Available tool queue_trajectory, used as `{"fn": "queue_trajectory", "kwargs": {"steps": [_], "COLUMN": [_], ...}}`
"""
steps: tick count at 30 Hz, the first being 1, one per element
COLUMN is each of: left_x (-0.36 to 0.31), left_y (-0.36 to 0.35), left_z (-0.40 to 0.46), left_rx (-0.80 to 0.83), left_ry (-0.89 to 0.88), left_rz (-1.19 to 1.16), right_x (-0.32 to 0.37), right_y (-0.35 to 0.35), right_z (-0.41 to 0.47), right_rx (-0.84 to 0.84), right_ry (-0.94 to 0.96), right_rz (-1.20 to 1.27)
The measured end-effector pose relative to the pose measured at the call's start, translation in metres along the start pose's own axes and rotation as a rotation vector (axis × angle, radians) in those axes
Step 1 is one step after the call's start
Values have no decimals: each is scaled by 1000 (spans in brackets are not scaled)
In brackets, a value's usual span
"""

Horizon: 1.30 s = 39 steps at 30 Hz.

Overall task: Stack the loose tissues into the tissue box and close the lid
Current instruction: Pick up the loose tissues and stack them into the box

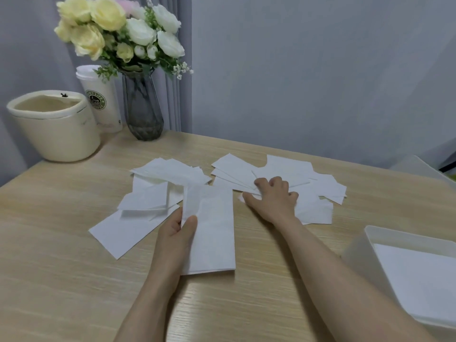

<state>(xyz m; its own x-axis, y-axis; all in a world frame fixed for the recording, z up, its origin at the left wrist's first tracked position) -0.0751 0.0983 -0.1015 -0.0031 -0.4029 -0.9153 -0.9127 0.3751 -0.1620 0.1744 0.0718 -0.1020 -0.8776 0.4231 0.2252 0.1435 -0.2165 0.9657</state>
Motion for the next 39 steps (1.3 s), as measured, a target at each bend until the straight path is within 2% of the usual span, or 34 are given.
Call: {"fn": "queue_trajectory", "kwargs": {"steps": [8,15,20,22,25,30,36,39], "left_x": [-2,4,11,15,20,22,24,28], "left_y": [-2,7,12,11,9,8,7,4], "left_z": [-6,-23,-33,-35,-37,-36,-37,-42], "left_rx": [-14,-52,-89,-92,-95,-117,-130,-131], "left_ry": [-6,8,18,26,39,35,31,34], "left_rz": [-1,-109,-170,-190,-213,-204,-176,-183], "right_x": [27,62,82,75,47,8,9,12], "right_y": [4,7,10,14,25,29,38,42], "right_z": [-41,-99,-130,-128,-112,-91,-85,-87], "right_rx": [23,38,41,25,-36,142,136,61], "right_ry": [83,97,187,187,139,-4,-9,16], "right_rz": [-1,-6,66,133,101,116,137,203]}}
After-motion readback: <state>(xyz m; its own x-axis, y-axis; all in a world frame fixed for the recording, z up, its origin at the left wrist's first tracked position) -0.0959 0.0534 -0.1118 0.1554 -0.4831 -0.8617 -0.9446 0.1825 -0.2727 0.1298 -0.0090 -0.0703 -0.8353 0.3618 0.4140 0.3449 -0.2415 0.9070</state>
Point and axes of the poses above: each hand's wrist, its own z-axis towards the middle knuckle, its own y-axis out of the back of the hand, x = y × z, the point moved 5 cm from there along z, towards the middle knuckle, and after that the axes turned 14 degrees about y, right-handed, at the moved point
